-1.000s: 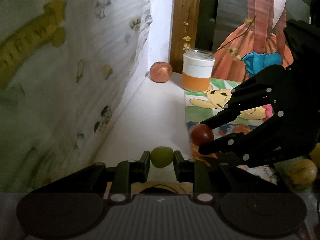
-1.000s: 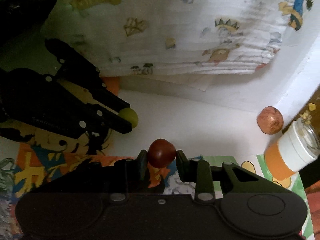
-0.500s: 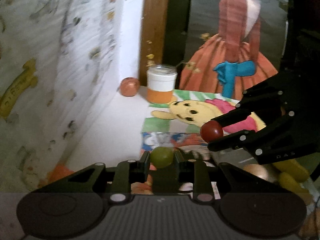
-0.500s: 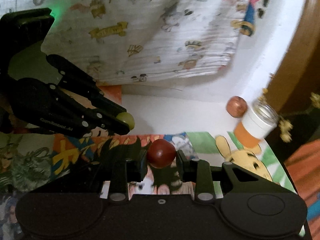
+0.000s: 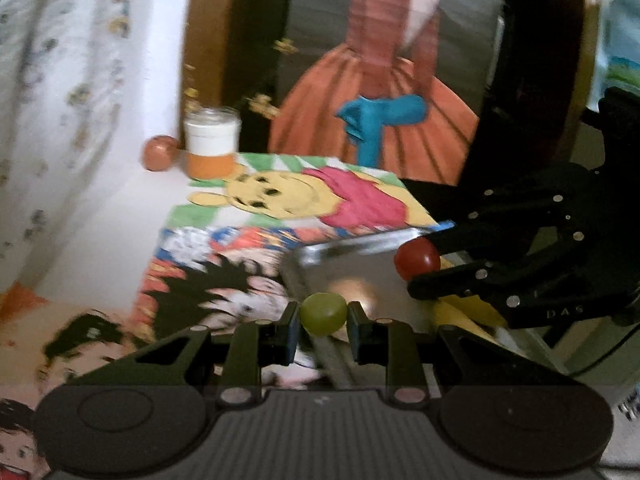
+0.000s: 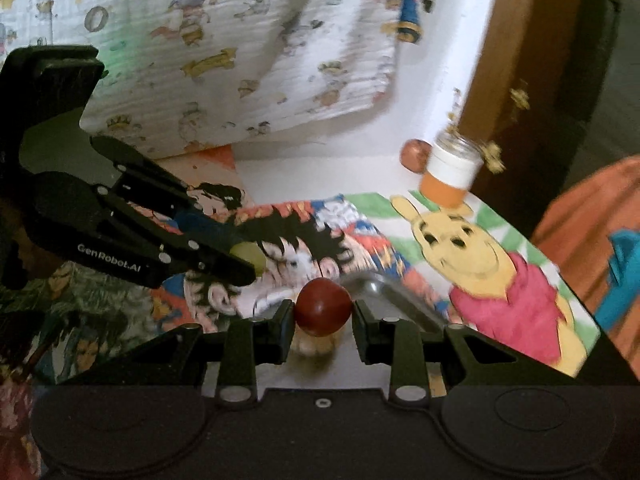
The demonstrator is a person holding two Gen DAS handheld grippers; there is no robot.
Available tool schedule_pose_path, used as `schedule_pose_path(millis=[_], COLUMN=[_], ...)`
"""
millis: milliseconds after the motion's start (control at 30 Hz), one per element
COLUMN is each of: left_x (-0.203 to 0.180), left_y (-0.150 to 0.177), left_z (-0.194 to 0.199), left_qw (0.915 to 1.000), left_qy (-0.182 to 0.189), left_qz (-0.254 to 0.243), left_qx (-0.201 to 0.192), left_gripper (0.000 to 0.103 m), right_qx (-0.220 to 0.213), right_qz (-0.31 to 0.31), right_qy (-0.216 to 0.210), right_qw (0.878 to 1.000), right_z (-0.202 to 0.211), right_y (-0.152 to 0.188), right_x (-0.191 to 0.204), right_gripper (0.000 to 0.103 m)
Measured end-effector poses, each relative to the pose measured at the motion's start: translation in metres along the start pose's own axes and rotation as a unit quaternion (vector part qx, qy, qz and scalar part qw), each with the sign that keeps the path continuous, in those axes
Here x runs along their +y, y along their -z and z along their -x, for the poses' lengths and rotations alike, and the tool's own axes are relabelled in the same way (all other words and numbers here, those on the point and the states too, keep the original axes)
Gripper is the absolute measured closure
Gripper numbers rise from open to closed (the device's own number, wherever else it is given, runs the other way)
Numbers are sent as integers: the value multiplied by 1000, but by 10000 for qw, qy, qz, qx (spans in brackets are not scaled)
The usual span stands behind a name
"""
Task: Organize fruits
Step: 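Carry the grape and tomato over the metal tray with both tools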
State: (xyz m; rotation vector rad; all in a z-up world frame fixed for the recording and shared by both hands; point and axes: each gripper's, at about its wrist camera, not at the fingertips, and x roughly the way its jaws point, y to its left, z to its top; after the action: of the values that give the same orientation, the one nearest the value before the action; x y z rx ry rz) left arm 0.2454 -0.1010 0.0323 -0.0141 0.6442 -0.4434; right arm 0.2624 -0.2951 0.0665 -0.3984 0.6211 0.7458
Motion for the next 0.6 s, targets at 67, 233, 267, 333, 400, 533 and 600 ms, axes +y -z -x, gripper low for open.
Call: schedule_pose_path(millis=[67,233,267,333,400,533,600], left_x=[-10,-30,-33,-39,-44,-50,-50], left_y=[4,13,15,17,19,24,26], left_z=[-4,-15,-17,-20,-24,-30,-32], left_qw=[9999,9991,9988,9984,9979,9972,9969], left_qy=[96,268,298,329,338,299,281], left_qz=[-54,-159,-182,-234,-259,-257,-252], left_qx=[95,305,344,405,478,637,689], left_gripper=[75,75,75,75,75,75,75], right_qx=[3,39,43,36,41,71,104], right_qz=[-151,-506,-560,-718,-838,-995,-1010], right_qy=[137,454,501,568,626,618,582], right_qw=[9998,9977,9972,9958,9945,9931,9931], right_z=[11,35,38,44,48,50,50], right_y=[15,50,55,66,75,88,92], right_x=[-1,-6,-7,-9,-10,-8,-6], right_gripper=[70,70,70,70,70,70,70])
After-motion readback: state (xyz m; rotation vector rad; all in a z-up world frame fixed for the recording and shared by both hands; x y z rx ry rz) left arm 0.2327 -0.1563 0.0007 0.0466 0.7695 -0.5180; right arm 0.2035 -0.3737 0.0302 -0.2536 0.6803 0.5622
